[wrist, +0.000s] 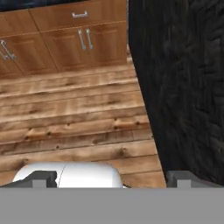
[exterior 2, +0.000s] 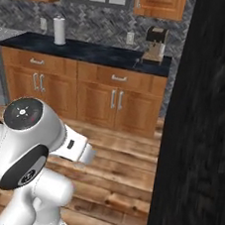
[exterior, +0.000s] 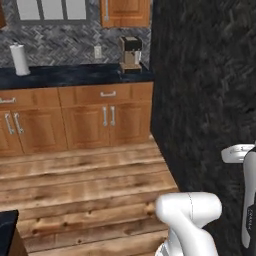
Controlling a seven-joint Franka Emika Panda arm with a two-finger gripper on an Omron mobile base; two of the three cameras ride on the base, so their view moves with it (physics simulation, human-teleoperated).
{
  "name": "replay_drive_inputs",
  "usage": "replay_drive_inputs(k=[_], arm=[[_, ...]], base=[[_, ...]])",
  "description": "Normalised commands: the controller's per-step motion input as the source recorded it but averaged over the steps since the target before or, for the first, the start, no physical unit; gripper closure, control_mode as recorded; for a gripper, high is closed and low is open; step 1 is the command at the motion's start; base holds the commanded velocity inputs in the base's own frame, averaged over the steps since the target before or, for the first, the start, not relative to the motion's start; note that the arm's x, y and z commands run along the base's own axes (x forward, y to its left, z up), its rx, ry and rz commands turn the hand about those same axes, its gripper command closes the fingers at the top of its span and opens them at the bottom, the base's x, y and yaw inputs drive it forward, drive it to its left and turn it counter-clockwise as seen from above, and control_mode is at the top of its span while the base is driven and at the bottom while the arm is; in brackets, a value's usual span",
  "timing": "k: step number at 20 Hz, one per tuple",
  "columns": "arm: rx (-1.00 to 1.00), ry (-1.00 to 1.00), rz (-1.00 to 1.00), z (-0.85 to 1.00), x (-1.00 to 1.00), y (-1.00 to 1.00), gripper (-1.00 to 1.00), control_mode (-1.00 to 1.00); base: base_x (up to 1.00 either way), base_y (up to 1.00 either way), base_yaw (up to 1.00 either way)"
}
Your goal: Take the fork and place it on the left side of the plate. Then take the spoon and place it on the right side of the plate. Make sure they're directly next to the plate.
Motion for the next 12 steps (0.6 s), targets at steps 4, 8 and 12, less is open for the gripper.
replay_drive_inputs(k=[4, 8, 12], arm=[[0.00, 0.00, 0.00, 0.00, 0.00, 0.00, -1.00, 1.00], [0.00, 0.00, 0.00, 0.00, 0.00, 0.00, -1.00, 1.00], [0.00, 0.00, 0.00, 0.00, 0.00, 0.00, -1.00, 1.00]], base=[[1.00, 0.00, 0.00], [1.00, 0.00, 0.00], [1.00, 0.09, -0.06]])
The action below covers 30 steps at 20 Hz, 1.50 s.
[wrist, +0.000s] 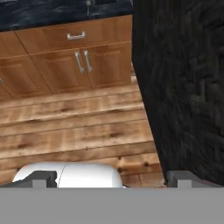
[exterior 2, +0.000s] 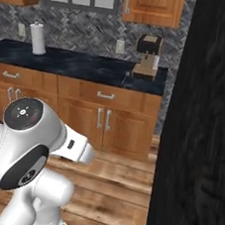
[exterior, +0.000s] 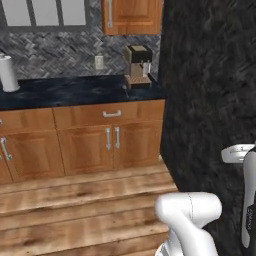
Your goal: Take the fork and place it on the left side of the plate. Then take the spoon and place it on the right side of the plate. Make sure they're directly next to the plate.
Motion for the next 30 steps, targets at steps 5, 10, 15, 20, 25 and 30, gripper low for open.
replay_drive_inputs(k=[5, 10, 15, 20, 25, 30], arm=[[0.00, 0.00, 0.00, 0.00, 0.00, 0.00, -1.00, 1.00], [0.00, 0.00, 0.00, 0.00, 0.00, 0.00, -1.00, 1.00], [0.00, 0.00, 0.00, 0.00, 0.00, 0.00, -1.00, 1.00], [0.00, 0.00, 0.00, 0.00, 0.00, 0.00, -1.00, 1.00], [0.00, 0.00, 0.00, 0.00, 0.00, 0.00, -1.00, 1.00], [0.00, 0.00, 0.00, 0.00, 0.00, 0.00, -1.00, 1.00]], base=[[1.00, 0.31, -0.11], [1.00, 0.41, -0.12], [1.00, 0.64, -0.14], [1.00, 0.50, -0.07], [1.00, 0.13, 0.00], [0.99, -0.01, 0.00]])
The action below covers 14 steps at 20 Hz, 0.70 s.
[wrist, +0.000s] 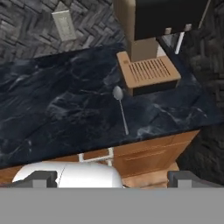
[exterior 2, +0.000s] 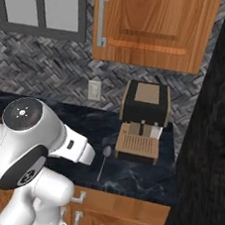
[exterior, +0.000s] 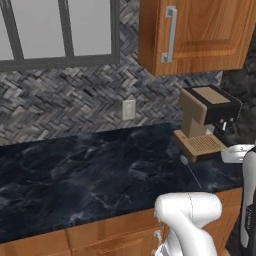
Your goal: Take the fork and place it on the left side of the plate. Then take the spoon and place it on the right side of the plate. Make sure they're directly next to the plate.
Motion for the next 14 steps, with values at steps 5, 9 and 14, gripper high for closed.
replay_drive_inputs(k=[5, 9, 14], arm=[[-0.06, 0.21, 0.00, -0.75, 0.39, 0.00, -1.00, -1.00], [-0.04, 0.14, 0.00, -0.74, 0.17, -0.15, -1.00, -1.00], [-0.05, 0.12, 0.00, -0.62, 0.14, -0.06, -1.00, -1.00]], base=[[0.17, 0.00, 0.00], [0.00, 0.00, 0.00], [0.00, 0.00, 0.00]])
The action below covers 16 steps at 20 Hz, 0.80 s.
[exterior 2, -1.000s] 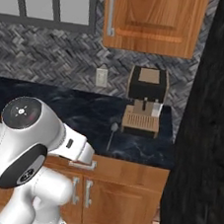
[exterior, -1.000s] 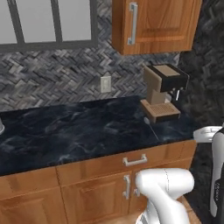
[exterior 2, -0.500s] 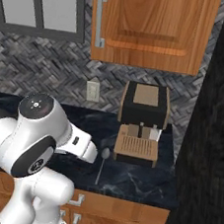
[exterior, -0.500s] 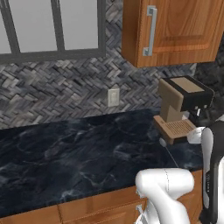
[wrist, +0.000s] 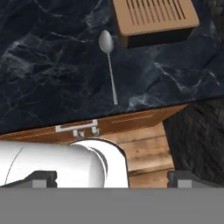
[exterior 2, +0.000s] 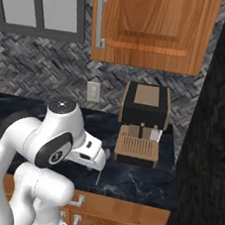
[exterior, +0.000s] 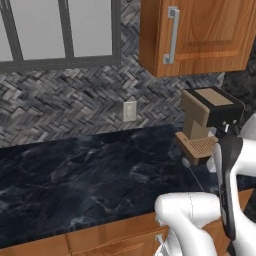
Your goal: Take the fork and place it on the left side of the plate. Then take the spoon and place it on the right side of the plate. Make sure they're directly next to the plate.
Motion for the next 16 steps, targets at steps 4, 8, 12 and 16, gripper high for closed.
replay_drive_inputs(k=[4, 8, 12, 16], arm=[[0.00, 0.01, 0.10, -0.36, 0.47, 0.04, -1.00, -1.00], [-0.01, -0.05, 0.13, -0.40, 0.20, 0.20, -1.00, -1.00], [0.00, -0.16, 0.07, -0.28, 0.02, 0.03, -1.00, -1.00], [-0.01, -0.06, 0.01, -0.21, 0.00, -0.01, -1.00, -1.00]], base=[[0.00, 0.00, 0.00], [0.00, 0.00, 0.00], [0.00, 0.00, 0.00], [0.00, 0.00, 0.00]])
